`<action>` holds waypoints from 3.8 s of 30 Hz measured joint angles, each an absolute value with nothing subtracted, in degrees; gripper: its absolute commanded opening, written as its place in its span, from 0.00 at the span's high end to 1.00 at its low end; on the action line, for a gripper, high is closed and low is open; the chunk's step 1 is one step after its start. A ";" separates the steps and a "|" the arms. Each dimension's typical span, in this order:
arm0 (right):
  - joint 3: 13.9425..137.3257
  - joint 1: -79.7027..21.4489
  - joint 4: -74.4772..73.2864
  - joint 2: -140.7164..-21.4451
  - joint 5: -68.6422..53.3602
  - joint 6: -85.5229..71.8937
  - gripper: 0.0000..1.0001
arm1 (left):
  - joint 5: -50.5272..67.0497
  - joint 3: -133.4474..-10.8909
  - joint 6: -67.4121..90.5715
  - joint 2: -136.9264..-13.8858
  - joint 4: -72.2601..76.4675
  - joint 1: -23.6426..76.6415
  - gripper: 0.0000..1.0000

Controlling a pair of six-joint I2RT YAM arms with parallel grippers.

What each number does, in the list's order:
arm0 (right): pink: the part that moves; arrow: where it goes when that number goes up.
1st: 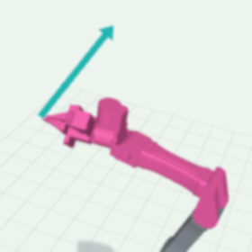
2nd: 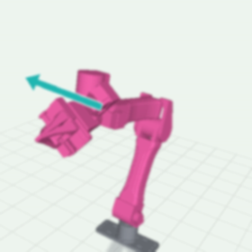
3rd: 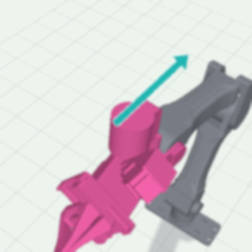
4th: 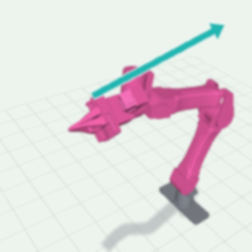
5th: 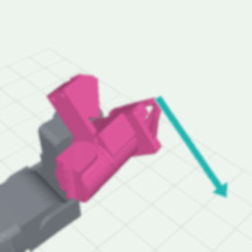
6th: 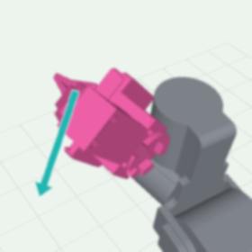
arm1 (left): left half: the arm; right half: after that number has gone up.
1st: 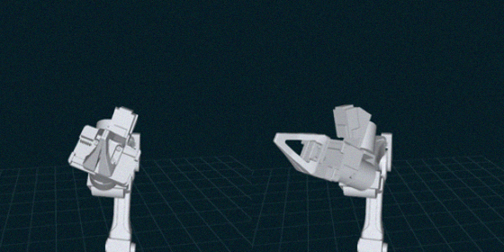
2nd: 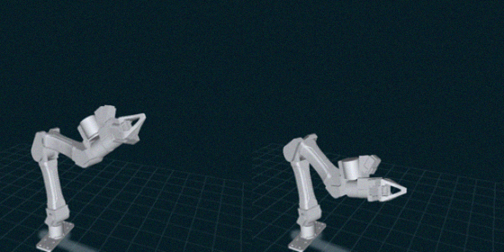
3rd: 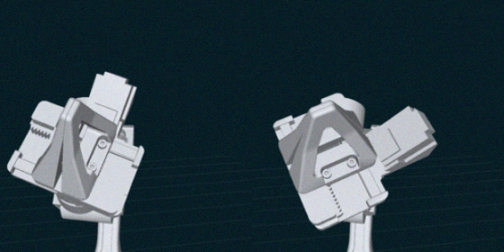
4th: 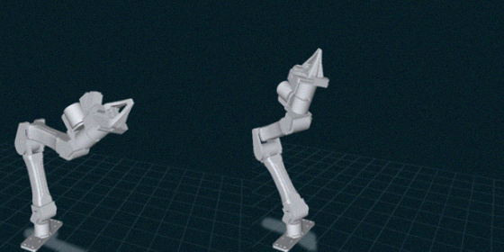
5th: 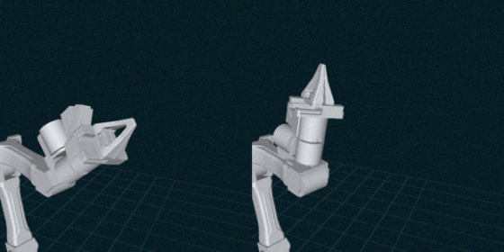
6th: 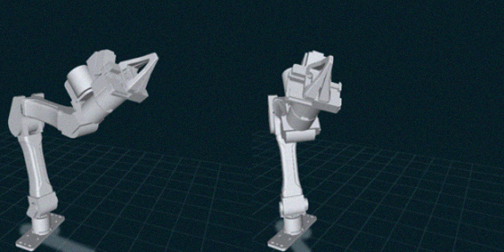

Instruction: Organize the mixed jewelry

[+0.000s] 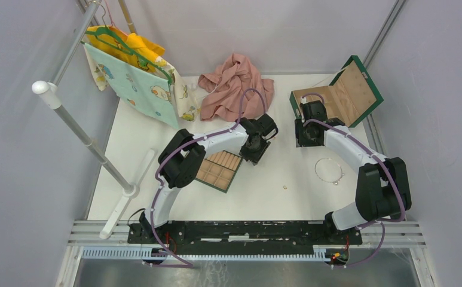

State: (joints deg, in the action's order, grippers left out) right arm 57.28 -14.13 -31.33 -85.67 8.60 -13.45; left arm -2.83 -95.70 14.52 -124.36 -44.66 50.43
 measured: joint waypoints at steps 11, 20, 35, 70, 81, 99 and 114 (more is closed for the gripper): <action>56.99 -14.13 -31.07 -85.67 7.92 -13.61 0.51 | -3.99 -95.79 17.23 -124.38 -44.88 50.33 0.63; 56.34 -14.13 -30.81 -85.67 7.60 -13.63 0.51 | -4.86 -95.83 18.98 -124.46 -45.12 50.19 0.76; 56.34 -14.13 -30.50 -85.67 7.57 -13.63 0.52 | -4.60 -96.20 19.11 -124.60 -45.30 49.95 0.82; 55.44 -14.13 -29.54 -85.49 7.42 -13.82 0.53 | 33.98 -102.48 20.95 -121.12 -53.80 33.69 0.78; 51.37 -14.13 -26.96 -81.93 2.94 -13.65 0.53 | 48.45 -103.11 19.49 -123.85 -51.05 32.32 0.78; 51.40 -14.13 -26.68 -79.07 5.10 -12.47 0.53 | 21.02 -90.43 21.15 -111.81 -53.15 27.92 0.77; 52.71 -14.13 -26.57 -81.10 3.81 -12.27 0.53 | 0.05 -75.99 21.71 -99.04 -54.74 26.76 0.75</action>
